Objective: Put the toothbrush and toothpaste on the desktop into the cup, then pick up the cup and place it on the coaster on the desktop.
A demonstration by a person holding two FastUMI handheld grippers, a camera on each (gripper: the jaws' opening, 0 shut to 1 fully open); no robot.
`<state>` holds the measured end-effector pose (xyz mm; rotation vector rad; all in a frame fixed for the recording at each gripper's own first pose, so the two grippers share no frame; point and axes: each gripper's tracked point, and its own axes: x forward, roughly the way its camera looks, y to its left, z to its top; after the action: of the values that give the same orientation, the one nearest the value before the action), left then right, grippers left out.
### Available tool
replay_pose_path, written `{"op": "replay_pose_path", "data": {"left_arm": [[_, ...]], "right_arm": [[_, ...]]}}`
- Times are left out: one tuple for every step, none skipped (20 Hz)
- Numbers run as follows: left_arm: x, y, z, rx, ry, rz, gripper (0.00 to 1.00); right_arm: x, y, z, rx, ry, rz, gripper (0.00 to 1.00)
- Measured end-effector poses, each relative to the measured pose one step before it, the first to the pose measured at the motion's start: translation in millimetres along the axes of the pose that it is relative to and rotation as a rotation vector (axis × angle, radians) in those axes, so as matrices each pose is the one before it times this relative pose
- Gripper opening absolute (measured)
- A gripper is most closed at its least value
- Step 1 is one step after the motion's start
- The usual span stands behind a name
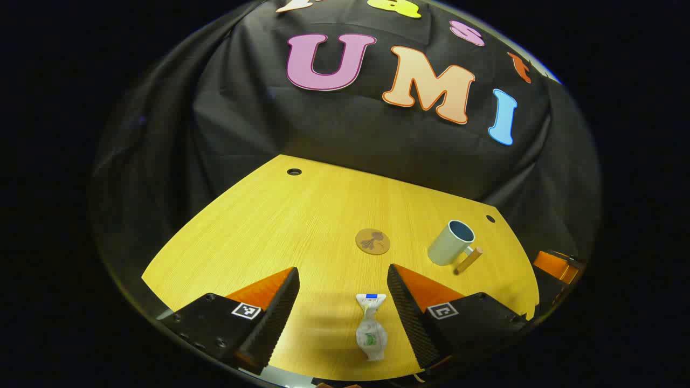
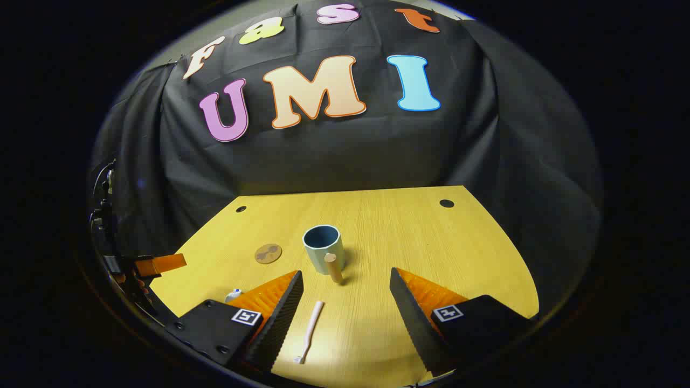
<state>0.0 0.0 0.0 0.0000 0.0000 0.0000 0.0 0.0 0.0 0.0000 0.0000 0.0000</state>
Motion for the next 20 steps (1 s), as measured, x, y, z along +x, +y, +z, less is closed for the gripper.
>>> {"op": "replay_pose_path", "data": {"left_arm": [[-0.52, 0.06, -0.90, -0.00212, 0.00605, -0.00563, 0.95], [0.69, 0.76, -1.67, -0.00016, 0.00531, -0.00249, 0.95], [0.68, 0.56, -2.31, 0.00050, 0.00667, -0.00109, 0.95], [0.70, 1.19, -3.14, -0.00052, 0.00581, -0.00041, 0.95], [0.39, 0.53, -1.35, -0.00400, 0.00381, -0.00225, 0.95], [0.02, 0.47, -1.72, -0.00575, 0.00458, -0.00257, 0.95], [0.12, 0.58, 0.07, -0.00602, 0.00191, -0.00031, 0.95], [0.51, 1.72, -2.06, -0.00479, 0.00201, 0.00415, 0.96], [0.28, 2.03, -0.71, 0.00374, 0.00464, 0.00526, 0.95], [0.07, 2.66, -3.06, 0.01319, 0.00832, 0.00781, 0.95], [0.07, 2.79, -1.97, 0.01885, 0.00593, 0.00990, 0.95], [1.37, 0.98, -1.04, 0.02086, 0.00197, 0.00458, 0.95], [1.29, -1.19, -1.01, 0.02386, 0.00291, 0.00031, 0.96], [0.06, -1.88, -0.29, 0.01285, 0.00126, -0.00167, 0.95], [-0.69, -1.54, -0.90, 0.00702, -0.00012, -0.00317, 0.96], [0.24, -1.82, -0.35, 0.00084, 0.00099, -0.00332, 0.95], [-0.10, -0.23, -2.38, -0.00309, 0.00498, -0.00048, 0.95], [0.31, 0.55, -1.18, -0.00366, 0.00345, 0.00032, 0.95], [0.22, 0.74, -2.54, -0.00520, 0.00889, 0.00325, 0.95], [-0.85, 2.01, -2.15, -0.00412, 0.00473, 0.00406, 0.95]], "right_arm": [[1.19, 1.95, -1.92, -0.00480, 0.00194, -0.00092, 0.99], [0.52, 1.86, -0.96, -0.00367, 0.00274, -0.00036, 0.99], [0.22, 2.95, -1.46, -0.00207, 0.00353, 0.00167, 0.99], [1.20, 1.41, -1.64, -0.00248, 0.00425, -0.00248, 0.99], [1.01, 1.79, -2.53, -0.00334, 0.00631, -0.00017, 0.99], [0.39, 1.45, -1.79, -0.00520, 0.00682, -0.00105, 0.99], [2.11, 1.45, -2.54, -0.00601, 0.00617, -0.00137, 0.99], [1.29, 2.29, -0.43, -0.00401, 0.00517, 0.00204, 0.99], [0.45, 2.02, -1.66, -0.00254, 0.00514, 0.00316, 0.99], [0.86, 1.74, -1.06, -0.00267, 0.00639, 0.00272, 0.99], [2.36, 0.92, -1.21, -0.00328, 0.00600, 0.00257, 0.96], [2.07, 0.28, -0.42, -0.00268, 0.00625, -0.00227, 0.99], [1.19, 1.43, -1.99, 0.00013, 0.01294, 0.00126, 0.99], [1.50, 0.57, -1.24, 0.00246, 0.01276, 0.00110, 0.99], [2.20, 0.76, -2.74, 0.00212, 0.01361, 0.00412, 0.99], [3.72, 0.98, -2.44, -0.00063, 0.01566, 0.00317, 0.96], [4.12, 1.39, -3.31, -0.00511, 0.01651, 0.00094, 0.99], [4.53, 1.46, -4.18, -0.00896, 0.02208, 0.00219, 0.99], [4.70, 1.96, -2.28, -0.01066, 0.02057, 0.00389, 0.99], [5.83, 4.32, -5.13, -0.00923, 0.02992, 0.00983, 0.99]]}}
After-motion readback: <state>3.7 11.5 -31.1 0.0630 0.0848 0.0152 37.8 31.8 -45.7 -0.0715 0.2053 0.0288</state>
